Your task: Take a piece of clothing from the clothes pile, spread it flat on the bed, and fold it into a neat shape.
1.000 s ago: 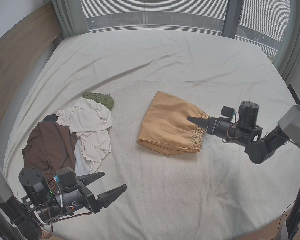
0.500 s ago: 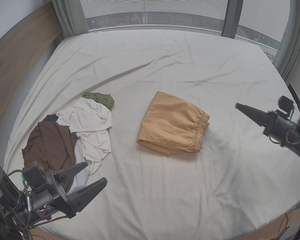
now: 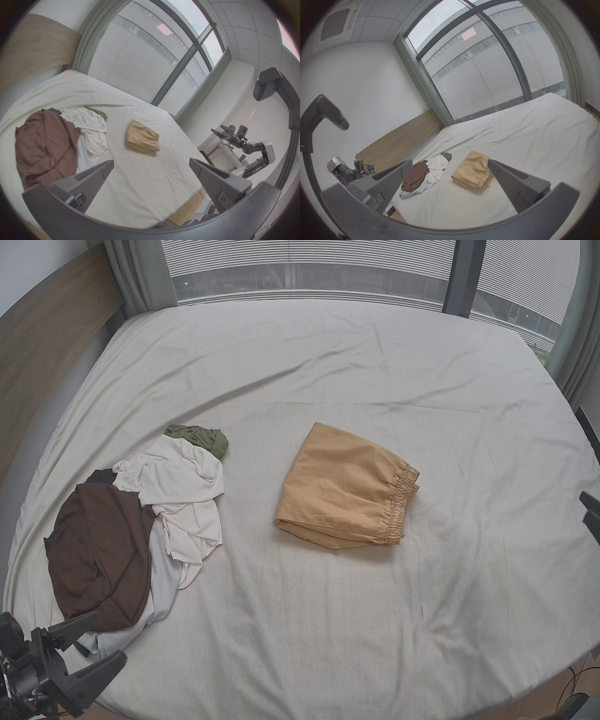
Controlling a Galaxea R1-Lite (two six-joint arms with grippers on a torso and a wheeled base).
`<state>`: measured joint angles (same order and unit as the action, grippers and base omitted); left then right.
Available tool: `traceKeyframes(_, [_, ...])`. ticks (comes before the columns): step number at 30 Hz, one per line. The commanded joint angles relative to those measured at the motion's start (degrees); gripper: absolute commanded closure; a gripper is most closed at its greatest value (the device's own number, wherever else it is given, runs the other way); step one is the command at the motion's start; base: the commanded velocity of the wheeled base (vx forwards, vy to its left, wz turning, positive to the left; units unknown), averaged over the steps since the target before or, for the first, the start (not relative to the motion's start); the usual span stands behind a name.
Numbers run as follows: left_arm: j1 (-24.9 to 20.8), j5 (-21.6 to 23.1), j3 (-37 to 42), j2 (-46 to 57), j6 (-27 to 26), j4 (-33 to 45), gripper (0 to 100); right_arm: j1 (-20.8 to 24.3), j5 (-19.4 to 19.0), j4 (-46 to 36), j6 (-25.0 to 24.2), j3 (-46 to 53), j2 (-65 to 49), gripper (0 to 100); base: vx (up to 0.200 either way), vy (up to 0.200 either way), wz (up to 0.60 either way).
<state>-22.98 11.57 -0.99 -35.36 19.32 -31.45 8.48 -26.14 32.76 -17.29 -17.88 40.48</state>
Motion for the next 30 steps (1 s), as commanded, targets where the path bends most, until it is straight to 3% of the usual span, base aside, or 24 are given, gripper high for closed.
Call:
traceKeyframes(1, [10.5,1.44,0.99,19.28,-1.3,10.53,0,-4.27,-0.14,-2.35,0.41,9.71,-15.7,0,0.0,0.0,0.0])
traceKeyframes(8, [18.23,5.22,0.99,29.3,-5.96,21.08,0,-7.08,-0.05,-3.49,0.41,15.69,-24.75,0,0.0,0.0,0.0])
traceKeyframes(11, [21.31,6.71,0.99,31.85,-8.07,23.89,0,-8.92,-0.05,-7.97,0.76,17.88,-29.94,0,0.0,0.0,0.0])
traceKeyframes(13, [23.07,6.8,0.99,34.05,-8.78,26.62,0,-11.39,0.21,-17.9,1.99,17.88,-35.74,0,0.0,0.0,0.0])
traceKeyframes(15, [23.59,6.01,0.9,34.75,-9.13,27.76,0,-11.56,6.01,-23.88,9.02,17.88,-35.74,0,0.0,0.0,0.0])
traceKeyframes(17, [23.68,2.76,0.99,34.75,-10.8,27.41,0,-11.56,16.64,-25.11,10.43,17.88,-35.39,0,0.0,0.0,0.0])
traceKeyframes(18, [23.68,0.3,0.99,34.75,-12.29,27.41,0,-11.56,18.75,-25.72,11.05,17.88,-35.39,0,0.0,0.0,0.0])
traceKeyframes(19, [23.68,-4.89,0.99,34.75,-15.54,27.85,0,-11.56,22.71,-28.19,13.95,17.88,-35.39,0,0.0,0.0,0.0])
traceKeyframes(22, [23.77,-8.67,0.99,34.75,-15.63,27.85,0,-11.56,29.39,-28.71,15.0,17.88,-35.3,0,0.0,0.0,0.0])
traceKeyframes(24, [23.77,-12.27,0.99,34.66,-16.69,29.08,0,-11.56,30.27,-28.63,15.18,17.88,-35.3,0,0.0,0.0,0.0])
traceKeyframes(28, [23.77,-13.24,0.99,34.66,-16.69,29.96,0,-11.56,28.25,-28.71,15.62,17.88,-35.3,0,0.0,0.0,0.0])
traceKeyframes(29, [23.77,-13.24,0.99,34.66,-16.42,29.96,0,-11.21,23.94,-28.98,17.02,17.88,-35.83,0,0.0,0.0,0.0])
traceKeyframes(30, [23.77,-13.24,0.99,34.66,-16.33,29.96,0,-9.89,22.71,-30.91,18.17,17.88,-38.38,0,0.0,0.0,0.0])
